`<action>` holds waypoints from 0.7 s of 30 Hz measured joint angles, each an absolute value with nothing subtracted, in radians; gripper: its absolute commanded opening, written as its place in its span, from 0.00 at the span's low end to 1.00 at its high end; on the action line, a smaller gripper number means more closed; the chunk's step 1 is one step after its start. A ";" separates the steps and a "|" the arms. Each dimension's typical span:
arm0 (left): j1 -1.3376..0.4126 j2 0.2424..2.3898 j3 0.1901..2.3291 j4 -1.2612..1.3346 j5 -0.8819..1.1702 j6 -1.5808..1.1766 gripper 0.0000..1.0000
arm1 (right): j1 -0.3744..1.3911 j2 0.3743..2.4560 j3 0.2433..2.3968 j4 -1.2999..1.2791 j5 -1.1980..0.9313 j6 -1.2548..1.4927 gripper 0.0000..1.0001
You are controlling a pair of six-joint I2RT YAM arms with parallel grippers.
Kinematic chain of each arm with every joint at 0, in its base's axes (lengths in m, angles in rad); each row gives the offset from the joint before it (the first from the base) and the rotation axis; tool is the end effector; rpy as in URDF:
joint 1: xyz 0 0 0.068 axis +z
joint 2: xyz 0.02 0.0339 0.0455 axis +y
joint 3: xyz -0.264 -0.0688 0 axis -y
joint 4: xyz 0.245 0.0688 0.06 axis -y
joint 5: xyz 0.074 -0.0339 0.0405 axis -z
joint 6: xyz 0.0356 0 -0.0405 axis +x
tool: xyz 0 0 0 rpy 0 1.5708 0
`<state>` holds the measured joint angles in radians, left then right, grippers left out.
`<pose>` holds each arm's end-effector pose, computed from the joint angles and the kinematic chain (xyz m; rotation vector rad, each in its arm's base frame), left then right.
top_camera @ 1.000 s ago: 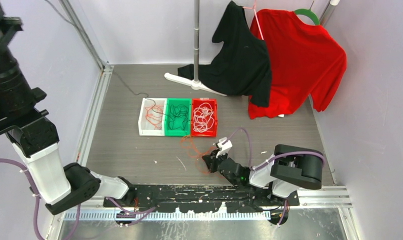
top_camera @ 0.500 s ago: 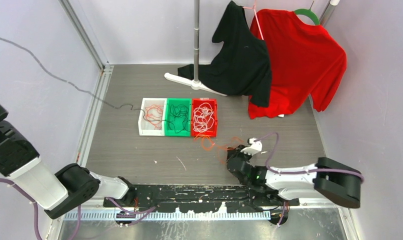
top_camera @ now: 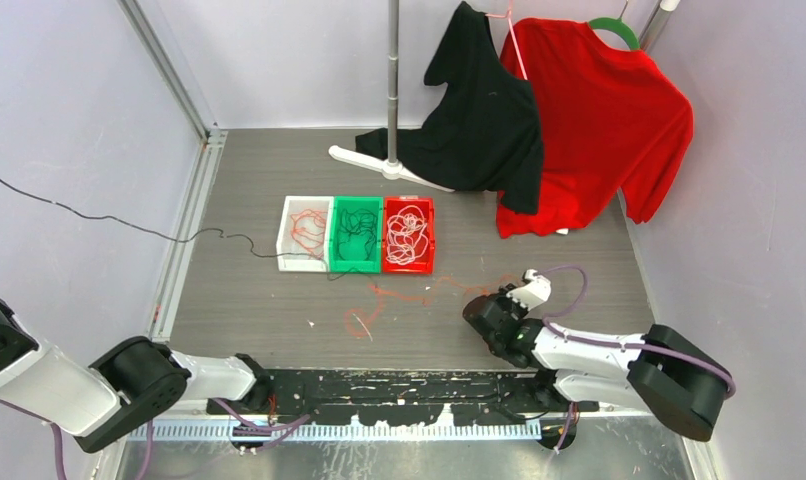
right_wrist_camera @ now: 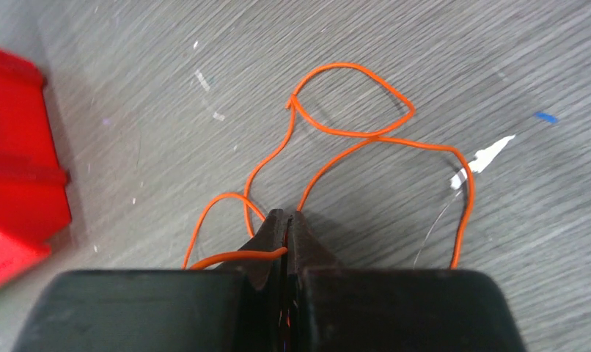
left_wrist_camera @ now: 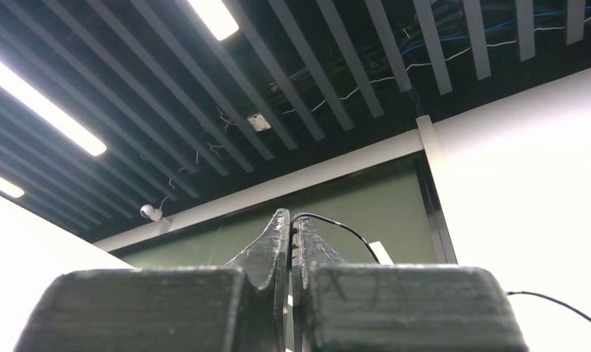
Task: Untangle the cables
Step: Untie the cable.
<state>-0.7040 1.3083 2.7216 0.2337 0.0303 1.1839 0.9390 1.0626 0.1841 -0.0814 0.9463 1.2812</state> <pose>-0.0599 0.0495 0.7291 -0.0444 -0.0699 0.4808 0.1110 0.1028 0.1162 0.6737 1.9596 0.1122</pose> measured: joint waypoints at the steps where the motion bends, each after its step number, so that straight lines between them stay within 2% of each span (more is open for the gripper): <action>1: -0.708 1.308 2.723 0.234 0.031 1.189 0.00 | 0.904 1.056 0.180 -0.065 0.923 1.288 0.01; 9: -0.760 1.298 2.705 0.224 0.036 1.251 0.00 | 0.702 0.941 0.170 -0.076 0.783 1.268 0.01; 12: -0.775 1.281 2.664 0.219 0.035 1.269 0.00 | 0.559 0.906 0.192 -0.103 0.697 1.234 0.01; 15: -0.787 1.290 2.677 0.202 0.033 1.274 0.00 | 0.374 0.867 0.197 -0.104 0.612 1.205 0.15; 18: -0.793 1.252 2.605 0.179 0.024 1.267 0.00 | 0.333 0.881 0.205 -0.094 0.531 1.118 0.36; 21: -0.798 1.156 2.428 0.115 0.016 1.230 0.00 | 0.332 0.924 0.226 -0.048 0.410 0.975 0.49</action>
<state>-0.7979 1.1564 2.4279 0.1154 0.0162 1.2297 0.3317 0.9241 0.2256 -0.0479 0.4099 0.9749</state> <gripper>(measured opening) 0.009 0.375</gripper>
